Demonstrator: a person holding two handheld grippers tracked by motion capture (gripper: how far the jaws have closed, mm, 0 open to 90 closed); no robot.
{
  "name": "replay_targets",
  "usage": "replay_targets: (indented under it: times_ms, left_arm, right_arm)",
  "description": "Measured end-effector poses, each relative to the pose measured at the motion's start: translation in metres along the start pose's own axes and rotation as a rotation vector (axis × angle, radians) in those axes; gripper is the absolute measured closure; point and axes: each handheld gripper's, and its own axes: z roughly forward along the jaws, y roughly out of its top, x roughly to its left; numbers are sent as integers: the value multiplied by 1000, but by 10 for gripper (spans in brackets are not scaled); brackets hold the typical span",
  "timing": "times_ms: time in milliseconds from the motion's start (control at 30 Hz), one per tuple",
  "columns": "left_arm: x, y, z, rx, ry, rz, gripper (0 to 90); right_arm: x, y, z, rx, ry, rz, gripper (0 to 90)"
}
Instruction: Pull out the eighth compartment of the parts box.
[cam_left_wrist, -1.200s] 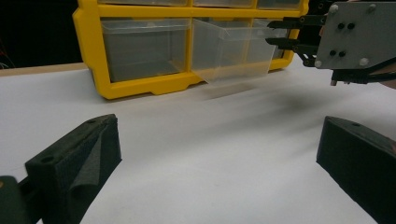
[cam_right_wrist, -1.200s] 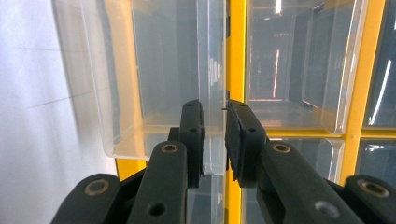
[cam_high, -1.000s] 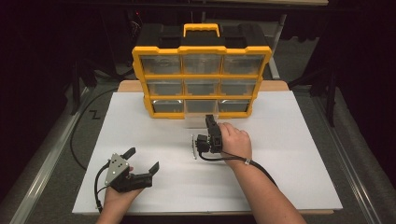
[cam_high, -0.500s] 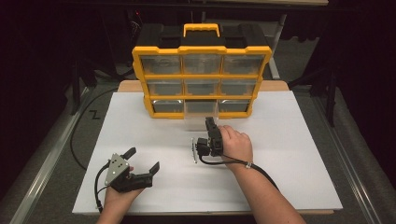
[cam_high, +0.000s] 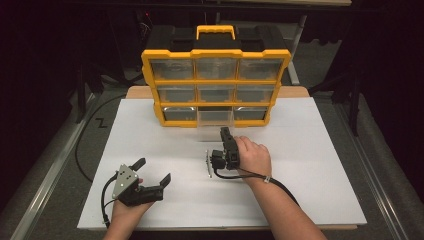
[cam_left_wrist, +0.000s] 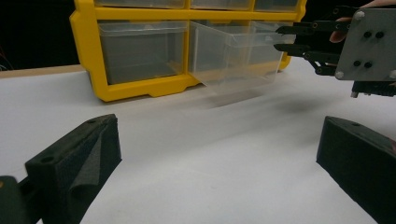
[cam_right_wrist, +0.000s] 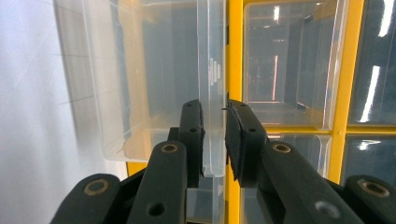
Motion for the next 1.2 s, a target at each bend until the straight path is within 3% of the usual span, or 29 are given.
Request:
replay_targets:
  times_ms: [233, 400, 800, 1200]
  left_arm:
    - [0, 0, 1, 0, 0, -1, 4]
    - [1, -1, 1, 7, 1, 4, 4]
    - [1, -2, 1, 16, 16, 11, 4]
    - [4, -2, 0, 20, 37, 13, 4]
  right_arm:
    - [1, 0, -1, 1, 4, 3, 774]
    - [0, 0, -5, 0, 39, 14, 640]
    - [-5, -21, -33, -12, 174, 126, 417]
    - [12, -57, -61, -14, 184, 54, 359]
